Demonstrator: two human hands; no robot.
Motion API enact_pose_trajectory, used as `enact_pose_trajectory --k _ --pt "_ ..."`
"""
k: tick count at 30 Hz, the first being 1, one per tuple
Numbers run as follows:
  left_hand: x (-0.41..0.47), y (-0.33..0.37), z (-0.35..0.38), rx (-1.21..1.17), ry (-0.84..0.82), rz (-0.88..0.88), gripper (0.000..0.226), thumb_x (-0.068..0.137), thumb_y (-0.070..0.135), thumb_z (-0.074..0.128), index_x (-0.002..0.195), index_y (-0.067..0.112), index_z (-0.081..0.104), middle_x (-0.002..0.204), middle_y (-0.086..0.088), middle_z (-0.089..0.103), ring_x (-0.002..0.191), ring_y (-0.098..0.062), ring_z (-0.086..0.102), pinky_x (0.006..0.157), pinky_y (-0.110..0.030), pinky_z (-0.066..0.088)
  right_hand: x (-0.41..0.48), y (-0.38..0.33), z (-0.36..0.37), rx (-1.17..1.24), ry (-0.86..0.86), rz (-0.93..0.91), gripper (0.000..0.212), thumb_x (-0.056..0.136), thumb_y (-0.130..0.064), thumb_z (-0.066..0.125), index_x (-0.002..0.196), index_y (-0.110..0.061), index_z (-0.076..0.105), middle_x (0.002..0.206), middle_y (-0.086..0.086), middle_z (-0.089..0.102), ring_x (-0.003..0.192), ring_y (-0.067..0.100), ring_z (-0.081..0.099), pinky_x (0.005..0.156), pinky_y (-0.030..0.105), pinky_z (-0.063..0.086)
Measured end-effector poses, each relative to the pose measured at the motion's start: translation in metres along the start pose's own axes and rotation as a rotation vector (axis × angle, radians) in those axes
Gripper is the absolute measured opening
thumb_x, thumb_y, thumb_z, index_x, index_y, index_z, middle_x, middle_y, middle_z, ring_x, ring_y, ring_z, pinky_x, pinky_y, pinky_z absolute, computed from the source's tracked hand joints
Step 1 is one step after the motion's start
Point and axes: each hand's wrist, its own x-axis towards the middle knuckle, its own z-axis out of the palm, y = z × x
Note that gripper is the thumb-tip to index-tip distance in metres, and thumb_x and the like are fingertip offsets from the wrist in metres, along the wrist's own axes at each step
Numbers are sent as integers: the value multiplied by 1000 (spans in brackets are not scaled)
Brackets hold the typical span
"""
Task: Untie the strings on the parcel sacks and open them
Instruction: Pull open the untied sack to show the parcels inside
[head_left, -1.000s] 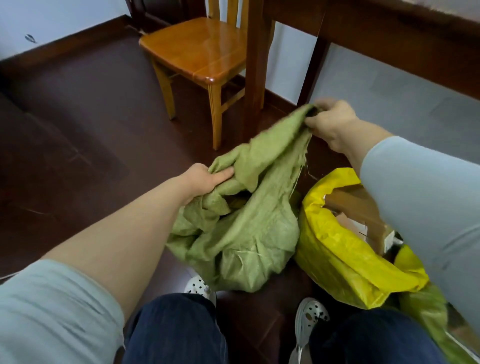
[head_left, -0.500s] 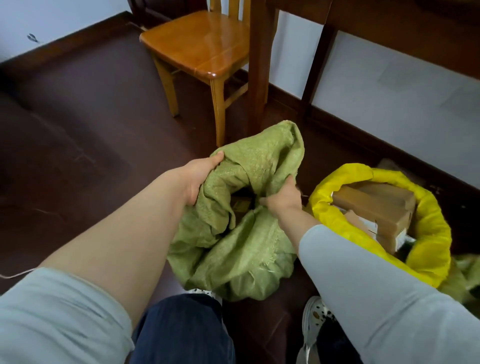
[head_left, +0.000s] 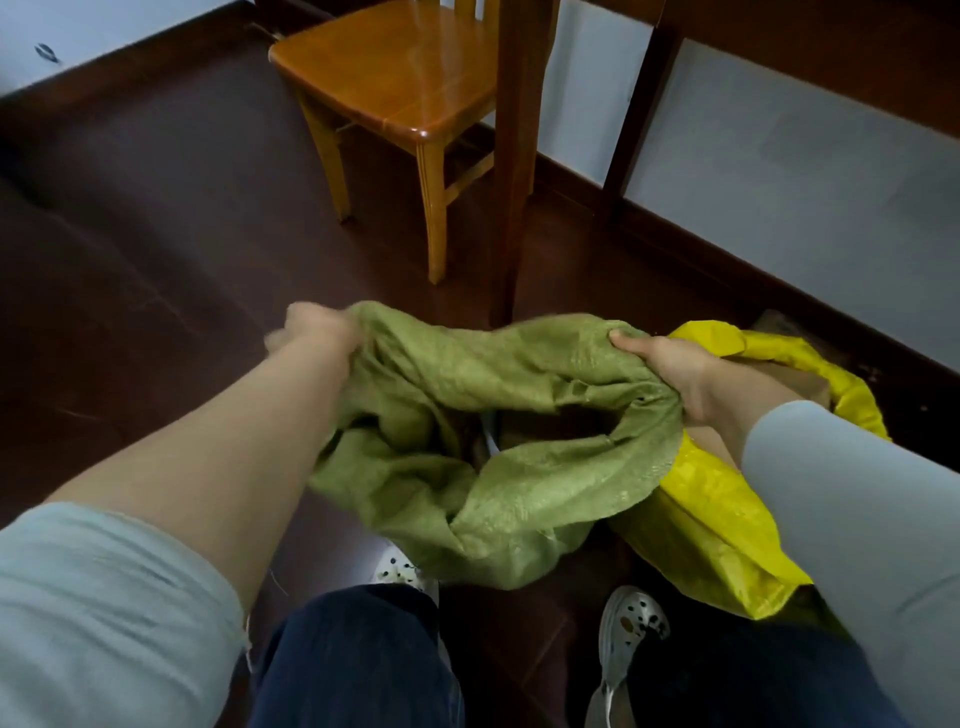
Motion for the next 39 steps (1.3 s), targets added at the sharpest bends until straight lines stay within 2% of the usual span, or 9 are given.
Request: enact_pose_trajectory --k 3,6,10,19,22,26,32,37,39 --pt "-41 9 15 406 168 759 72 75 41 60 141 26 35 152 -9 23 142 -27 16 114 -44 10 4 -2 -3 -31 13 73 40 87 -41 60 107 -6 60 98 17 69 85 32 67 71 41 55" --pt "-77 9 47 689 -363 1096 123 61 63 70 149 16 -1 158 -3 -4 145 -24 -9 118 -44 -5 6 -2 -4 -31 13 106 48 86 -44 59 115 -6 59 110 18 67 92 33 66 74 42 54" --pt "-84 -9 85 909 -472 1092 112 77 41 69 147 14 -15 156 -8 17 146 -20 6 116 -41 -13 2 -5 -21 -59 -44 131 46 85 -46 58 110 -8 60 103 17 68 88 31 66 71 41 54" --pt "-64 22 64 390 -646 678 29 83 36 67 92 9 68 81 -4 64 79 -18 60 74 -28 50 16 -5 -36 -1084 520 -167 52 81 -44 62 123 -15 49 130 15 51 119 34 49 98 42 38" --pt "-72 37 60 402 -651 627 46 87 51 54 92 6 59 85 -5 58 78 -18 53 70 -29 40 3 -14 -6 -946 350 -554 57 87 -53 49 137 -27 43 146 6 39 138 25 30 116 45 8" --pt "-79 47 60 403 -656 514 69 88 58 46 130 4 43 111 -5 51 98 -24 52 81 -32 38 1 -4 29 -1213 15 -500 106 66 -73 58 149 -30 9 158 6 10 146 23 6 113 54 -9" --pt "-74 58 46 441 -785 345 61 81 61 54 121 16 52 110 -5 60 97 -24 59 84 -37 45 27 4 20 -577 -20 -302 16 83 -5 65 99 -2 65 96 20 68 90 35 66 85 47 54" --pt "-58 52 59 779 51 861 58 77 41 67 128 17 51 130 -12 47 122 -32 41 100 -42 34 29 6 -2 -318 -51 -72 26 90 -21 59 102 2 62 83 13 66 69 22 66 63 34 58" --pt "-66 46 68 616 9 1198 49 79 28 62 126 22 53 129 -9 49 121 -29 41 100 -39 35 33 6 -5 -222 21 -30 31 93 -25 56 108 2 60 79 12 65 56 20 67 49 30 57"
